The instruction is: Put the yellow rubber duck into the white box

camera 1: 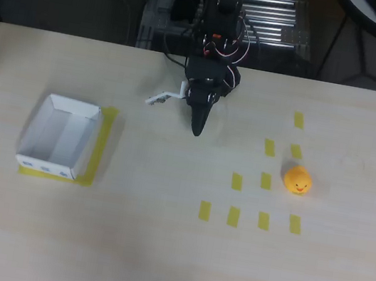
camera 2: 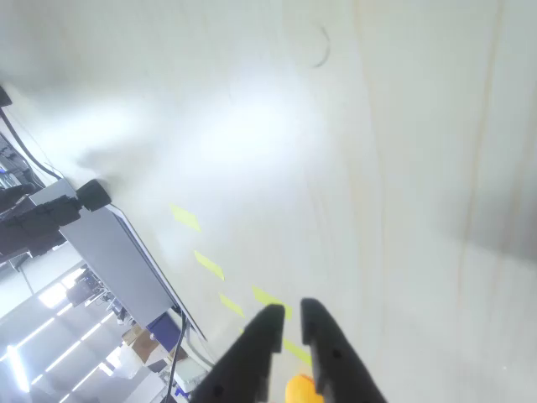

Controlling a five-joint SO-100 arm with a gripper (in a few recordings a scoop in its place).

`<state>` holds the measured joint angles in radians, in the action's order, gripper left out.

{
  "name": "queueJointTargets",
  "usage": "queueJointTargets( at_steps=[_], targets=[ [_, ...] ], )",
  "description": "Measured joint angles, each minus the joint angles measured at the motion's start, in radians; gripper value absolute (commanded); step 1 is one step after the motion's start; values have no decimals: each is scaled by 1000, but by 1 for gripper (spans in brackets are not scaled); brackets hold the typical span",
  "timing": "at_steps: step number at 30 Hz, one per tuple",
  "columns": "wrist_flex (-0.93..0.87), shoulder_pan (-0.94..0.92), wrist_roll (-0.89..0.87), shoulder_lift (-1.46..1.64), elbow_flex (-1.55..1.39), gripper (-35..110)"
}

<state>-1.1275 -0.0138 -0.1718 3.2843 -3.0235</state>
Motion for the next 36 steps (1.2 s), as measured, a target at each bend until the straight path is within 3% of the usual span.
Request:
queueJointTargets(
  at_steps=[16, 31, 36],
  targets=[
    [2, 14, 63, -87, 60, 0],
    [-150, 137, 143, -658, 818, 0],
    [-272, 242, 270, -827, 1005, 6]
  ],
)
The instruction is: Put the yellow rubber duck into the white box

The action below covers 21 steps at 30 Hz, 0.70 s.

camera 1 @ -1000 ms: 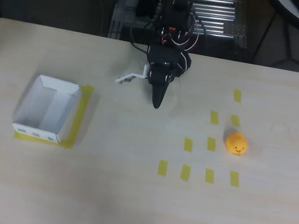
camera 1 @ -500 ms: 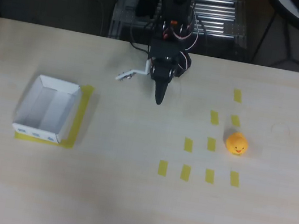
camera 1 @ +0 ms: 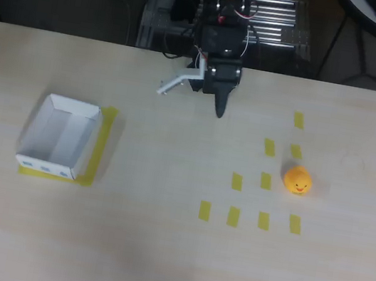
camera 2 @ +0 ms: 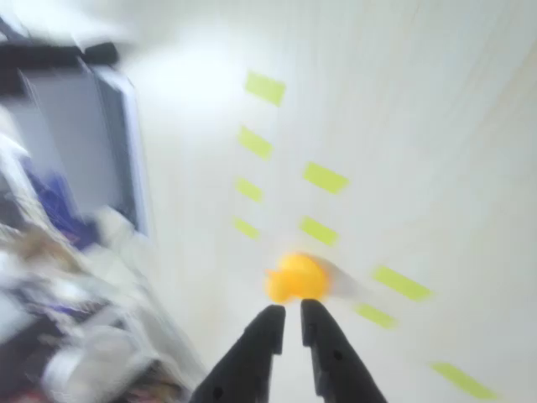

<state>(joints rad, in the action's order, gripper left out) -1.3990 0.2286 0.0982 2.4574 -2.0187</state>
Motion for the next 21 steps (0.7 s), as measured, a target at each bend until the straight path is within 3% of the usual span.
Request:
queueJointTargets(
  at_steps=[4, 7, 13, 21],
  targets=[
    [-98, 67, 115, -132, 126, 33],
    [-160, 95, 163, -219, 212, 45],
    [-189, 175, 258, -365, 291, 55],
    [-209, 319, 324, -632, 344, 56]
  ],
)
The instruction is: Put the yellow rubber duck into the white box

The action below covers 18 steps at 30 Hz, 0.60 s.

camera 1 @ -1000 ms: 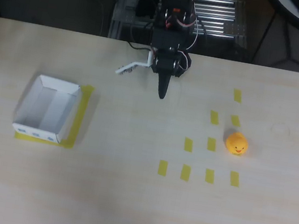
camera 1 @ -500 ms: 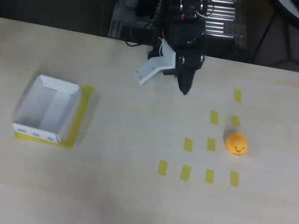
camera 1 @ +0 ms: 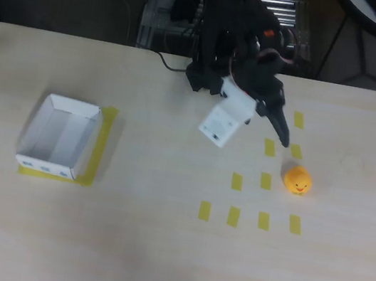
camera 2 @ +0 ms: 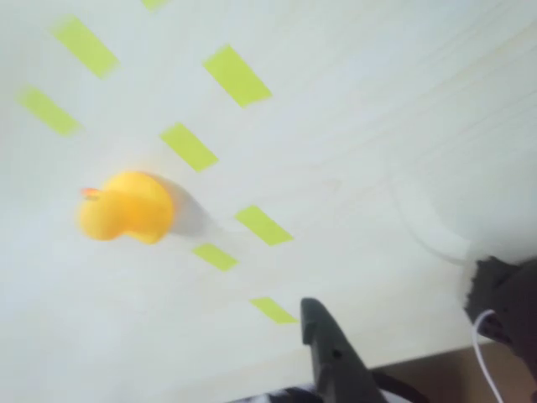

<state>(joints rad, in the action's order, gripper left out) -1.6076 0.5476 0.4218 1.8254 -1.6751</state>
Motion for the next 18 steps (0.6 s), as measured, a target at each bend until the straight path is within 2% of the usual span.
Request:
queueJointTargets(
  at_steps=[8, 18],
  targets=[
    [3, 91, 3, -250, 129, 56],
    [18, 103, -31, -492, 347, 56]
  ],
)
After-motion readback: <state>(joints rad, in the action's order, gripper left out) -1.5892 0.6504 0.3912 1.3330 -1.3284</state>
